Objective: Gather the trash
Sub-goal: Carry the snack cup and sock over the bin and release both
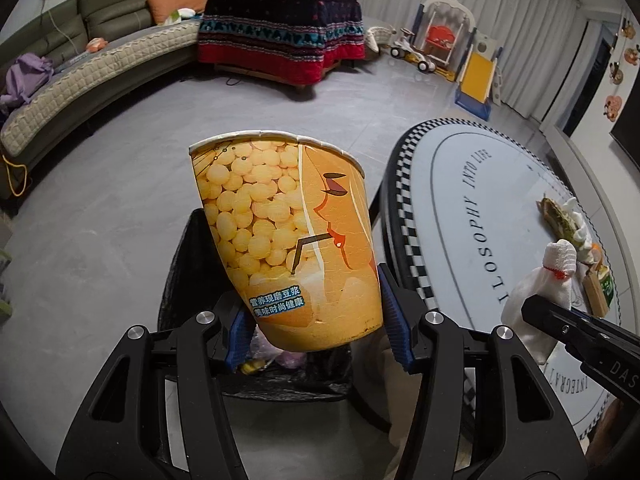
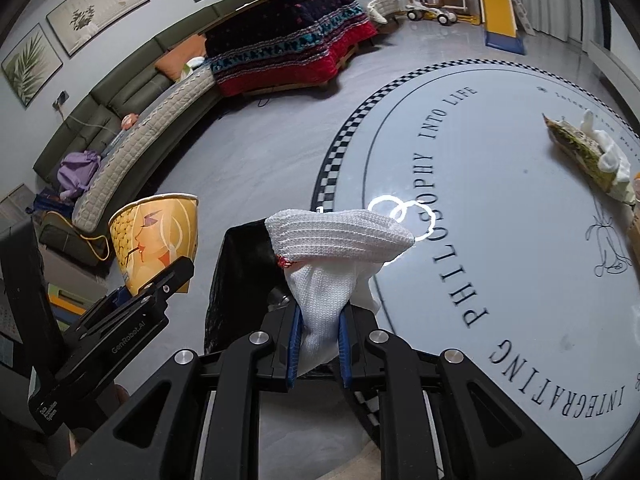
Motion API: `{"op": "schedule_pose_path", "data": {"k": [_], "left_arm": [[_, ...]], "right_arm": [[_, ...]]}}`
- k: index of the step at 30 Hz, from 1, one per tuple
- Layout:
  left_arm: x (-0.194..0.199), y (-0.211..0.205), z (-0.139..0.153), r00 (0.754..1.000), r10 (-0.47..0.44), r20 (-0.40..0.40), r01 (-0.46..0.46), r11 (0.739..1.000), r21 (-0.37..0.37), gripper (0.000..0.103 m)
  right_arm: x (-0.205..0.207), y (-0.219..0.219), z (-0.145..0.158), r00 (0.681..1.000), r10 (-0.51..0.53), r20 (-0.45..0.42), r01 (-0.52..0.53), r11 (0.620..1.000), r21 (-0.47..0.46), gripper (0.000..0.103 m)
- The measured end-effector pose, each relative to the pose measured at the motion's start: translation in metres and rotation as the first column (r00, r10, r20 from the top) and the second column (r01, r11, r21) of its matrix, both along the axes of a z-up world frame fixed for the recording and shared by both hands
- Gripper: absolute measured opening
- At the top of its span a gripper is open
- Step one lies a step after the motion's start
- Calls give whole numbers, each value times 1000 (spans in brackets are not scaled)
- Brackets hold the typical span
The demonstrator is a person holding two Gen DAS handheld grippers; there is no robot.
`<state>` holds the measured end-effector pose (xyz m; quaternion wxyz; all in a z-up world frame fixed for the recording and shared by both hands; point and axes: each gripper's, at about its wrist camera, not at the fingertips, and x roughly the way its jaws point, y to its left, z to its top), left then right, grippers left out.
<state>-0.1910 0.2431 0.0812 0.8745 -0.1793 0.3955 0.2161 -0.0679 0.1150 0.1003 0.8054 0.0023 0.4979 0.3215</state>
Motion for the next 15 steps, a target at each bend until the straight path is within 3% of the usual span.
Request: {"op": "schedule_pose_path", "data": {"k": [15], "left_arm": [[-40, 78, -51, 986, 128, -110, -130, 991, -14, 56]], "right_arm": [[-18, 98, -34, 985, 162, -57, -164, 985, -46, 18]]}}
